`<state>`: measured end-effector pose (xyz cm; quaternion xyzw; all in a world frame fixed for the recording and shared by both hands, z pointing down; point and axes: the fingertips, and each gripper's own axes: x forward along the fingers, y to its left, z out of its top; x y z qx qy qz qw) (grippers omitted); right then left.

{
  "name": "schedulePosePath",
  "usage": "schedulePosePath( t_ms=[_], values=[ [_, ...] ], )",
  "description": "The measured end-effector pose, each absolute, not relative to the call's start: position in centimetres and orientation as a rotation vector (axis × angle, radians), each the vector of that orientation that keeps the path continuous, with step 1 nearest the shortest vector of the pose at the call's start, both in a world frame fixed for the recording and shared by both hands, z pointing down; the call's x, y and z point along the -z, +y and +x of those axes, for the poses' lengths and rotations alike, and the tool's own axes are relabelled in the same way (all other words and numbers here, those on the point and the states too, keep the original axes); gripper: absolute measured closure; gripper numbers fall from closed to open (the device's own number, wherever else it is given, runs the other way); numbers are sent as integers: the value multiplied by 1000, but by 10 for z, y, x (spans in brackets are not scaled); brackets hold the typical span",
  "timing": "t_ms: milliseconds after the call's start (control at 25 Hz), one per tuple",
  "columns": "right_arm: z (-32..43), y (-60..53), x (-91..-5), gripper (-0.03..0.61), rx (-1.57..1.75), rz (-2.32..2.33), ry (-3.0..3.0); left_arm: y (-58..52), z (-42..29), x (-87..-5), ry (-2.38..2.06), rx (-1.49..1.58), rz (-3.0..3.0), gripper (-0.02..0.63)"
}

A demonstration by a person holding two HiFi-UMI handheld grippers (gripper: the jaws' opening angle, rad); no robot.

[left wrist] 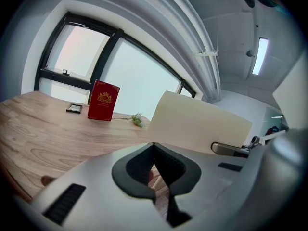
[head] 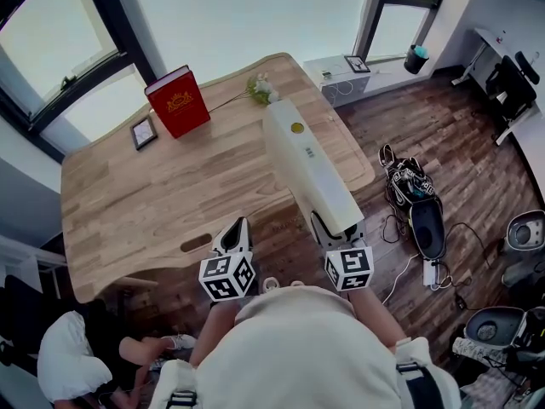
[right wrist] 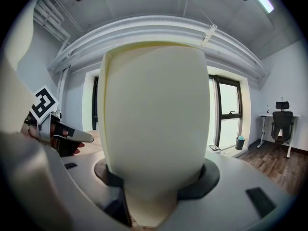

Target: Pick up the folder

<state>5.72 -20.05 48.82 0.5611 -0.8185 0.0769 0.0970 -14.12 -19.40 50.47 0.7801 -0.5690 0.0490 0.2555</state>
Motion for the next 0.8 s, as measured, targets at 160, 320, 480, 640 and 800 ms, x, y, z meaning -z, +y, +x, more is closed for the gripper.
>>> schedulePosePath(
  t_ms=[160,320,480,640,800],
  values=[
    [62,-194,-483,295,-228,1677,-2425,-194,-139,-505,-1533,-133,2126,593],
    [66,-191,-478,295,-240,1692,-2434,-197,-136,-505,-1520,-138,2136,593],
    [70,-189,-474,295,-245,1703,-2434,-198,-133,-504,-1511,-138,2142,592],
    [71,-190,-474,295,-241,1701,-2432,-200,-133,-505,-1508,-143,2143,592],
    [73,-193,-474,295,-261,1705,-2435,-202,-132,-505,-1507,-149,2143,594]
  ],
)
